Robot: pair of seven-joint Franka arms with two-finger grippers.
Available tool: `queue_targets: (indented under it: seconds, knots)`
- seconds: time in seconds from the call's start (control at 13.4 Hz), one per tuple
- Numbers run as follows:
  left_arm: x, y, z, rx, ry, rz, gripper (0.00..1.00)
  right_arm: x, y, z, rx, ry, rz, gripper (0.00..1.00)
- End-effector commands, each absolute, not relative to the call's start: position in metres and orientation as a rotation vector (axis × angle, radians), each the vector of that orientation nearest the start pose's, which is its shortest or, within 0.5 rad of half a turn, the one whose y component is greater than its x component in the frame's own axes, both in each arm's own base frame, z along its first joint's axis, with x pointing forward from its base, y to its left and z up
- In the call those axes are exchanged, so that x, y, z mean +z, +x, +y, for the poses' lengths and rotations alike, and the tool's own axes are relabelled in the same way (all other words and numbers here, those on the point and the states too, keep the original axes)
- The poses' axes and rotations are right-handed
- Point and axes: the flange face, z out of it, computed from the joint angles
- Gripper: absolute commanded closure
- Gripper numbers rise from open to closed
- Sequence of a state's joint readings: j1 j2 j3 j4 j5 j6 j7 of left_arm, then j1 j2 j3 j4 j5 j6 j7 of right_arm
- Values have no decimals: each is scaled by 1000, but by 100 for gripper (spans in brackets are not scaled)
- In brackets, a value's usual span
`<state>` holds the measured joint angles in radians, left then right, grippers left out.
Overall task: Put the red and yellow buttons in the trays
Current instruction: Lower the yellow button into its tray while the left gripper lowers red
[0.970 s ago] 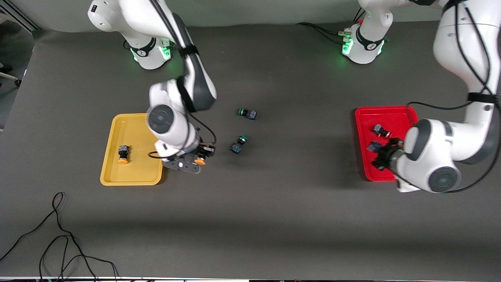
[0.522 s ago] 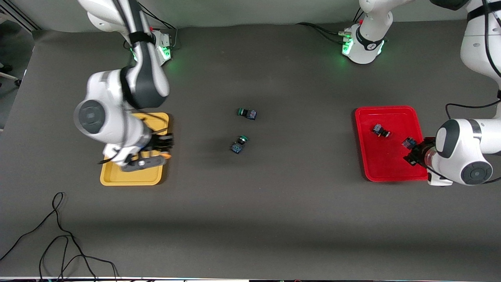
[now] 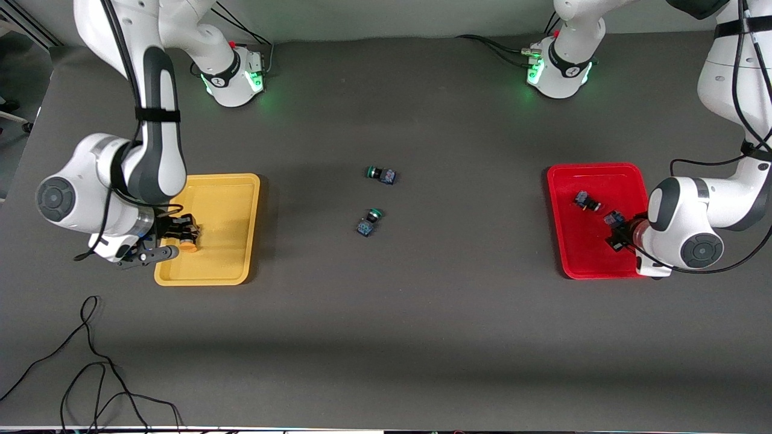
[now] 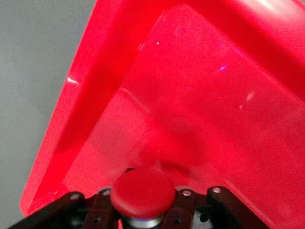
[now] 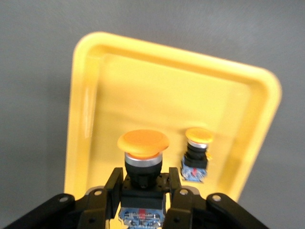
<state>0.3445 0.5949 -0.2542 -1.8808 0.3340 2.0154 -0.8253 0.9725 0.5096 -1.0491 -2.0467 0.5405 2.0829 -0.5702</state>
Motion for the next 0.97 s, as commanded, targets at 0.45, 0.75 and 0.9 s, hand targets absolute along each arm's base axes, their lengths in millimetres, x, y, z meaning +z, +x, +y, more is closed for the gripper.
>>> queue_targets:
  seconds: [0.45,0.75,0.9]
  knots:
    - [314,604,64,394,-2634,-952,0,198,570,10,283,-3037,-301,7]
    - [398,628,61,346,-2771,-649,0,234,579,26,232,-3013,-237,0]
    - [445,636,72,354,-2858,-464,0,288,594,22,227,-3010,-233,0]
